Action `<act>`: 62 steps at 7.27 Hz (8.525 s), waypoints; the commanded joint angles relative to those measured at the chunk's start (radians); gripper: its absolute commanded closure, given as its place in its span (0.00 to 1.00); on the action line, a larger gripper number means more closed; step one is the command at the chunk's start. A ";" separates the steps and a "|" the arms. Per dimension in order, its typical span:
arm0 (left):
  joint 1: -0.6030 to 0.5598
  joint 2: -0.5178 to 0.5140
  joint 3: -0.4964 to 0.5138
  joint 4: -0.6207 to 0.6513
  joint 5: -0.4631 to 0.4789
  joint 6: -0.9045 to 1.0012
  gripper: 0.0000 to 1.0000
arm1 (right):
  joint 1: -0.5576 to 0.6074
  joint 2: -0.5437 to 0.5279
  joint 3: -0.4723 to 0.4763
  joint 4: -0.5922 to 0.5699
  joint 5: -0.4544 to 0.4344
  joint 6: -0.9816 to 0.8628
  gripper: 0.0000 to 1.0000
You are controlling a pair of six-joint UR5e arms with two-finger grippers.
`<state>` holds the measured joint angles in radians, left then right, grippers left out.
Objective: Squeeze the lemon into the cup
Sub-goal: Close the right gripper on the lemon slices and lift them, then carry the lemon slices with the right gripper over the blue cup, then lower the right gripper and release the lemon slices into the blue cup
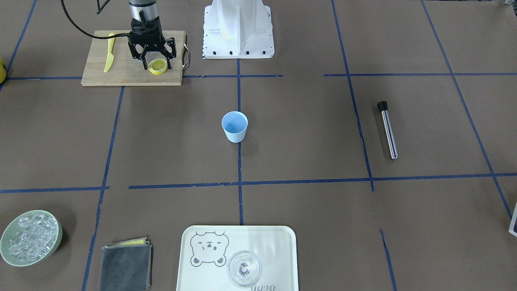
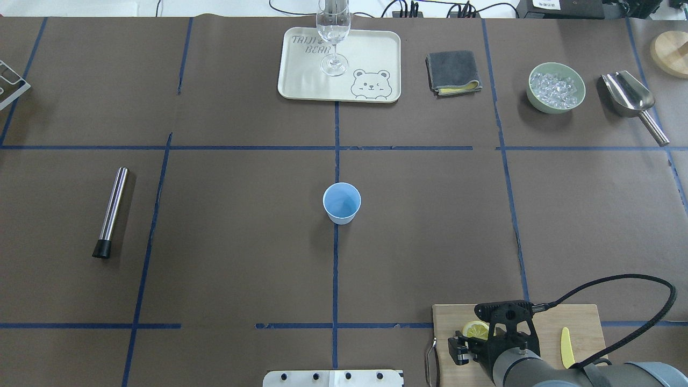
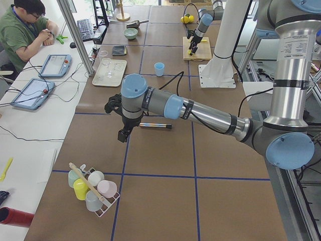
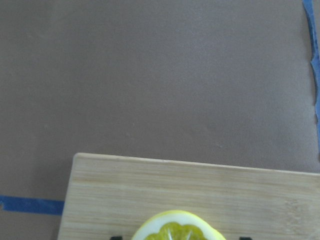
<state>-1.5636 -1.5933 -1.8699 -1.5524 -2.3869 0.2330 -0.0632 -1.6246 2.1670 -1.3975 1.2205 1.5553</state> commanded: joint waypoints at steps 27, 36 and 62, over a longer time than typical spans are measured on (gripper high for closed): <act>-0.001 0.003 -0.002 0.000 -0.002 0.000 0.00 | 0.035 0.358 0.085 -0.352 -0.059 0.020 0.58; -0.001 0.003 -0.009 0.000 -0.002 0.000 0.00 | 0.453 0.896 -0.395 -0.442 0.263 -0.162 0.60; 0.003 -0.034 0.023 -0.330 -0.003 -0.009 0.00 | 0.907 0.655 -0.375 -0.313 0.770 -0.813 0.00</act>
<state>-1.5630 -1.6105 -1.8758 -1.7232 -2.3889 0.2272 0.7306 -0.9124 1.7786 -1.7145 1.8903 0.9002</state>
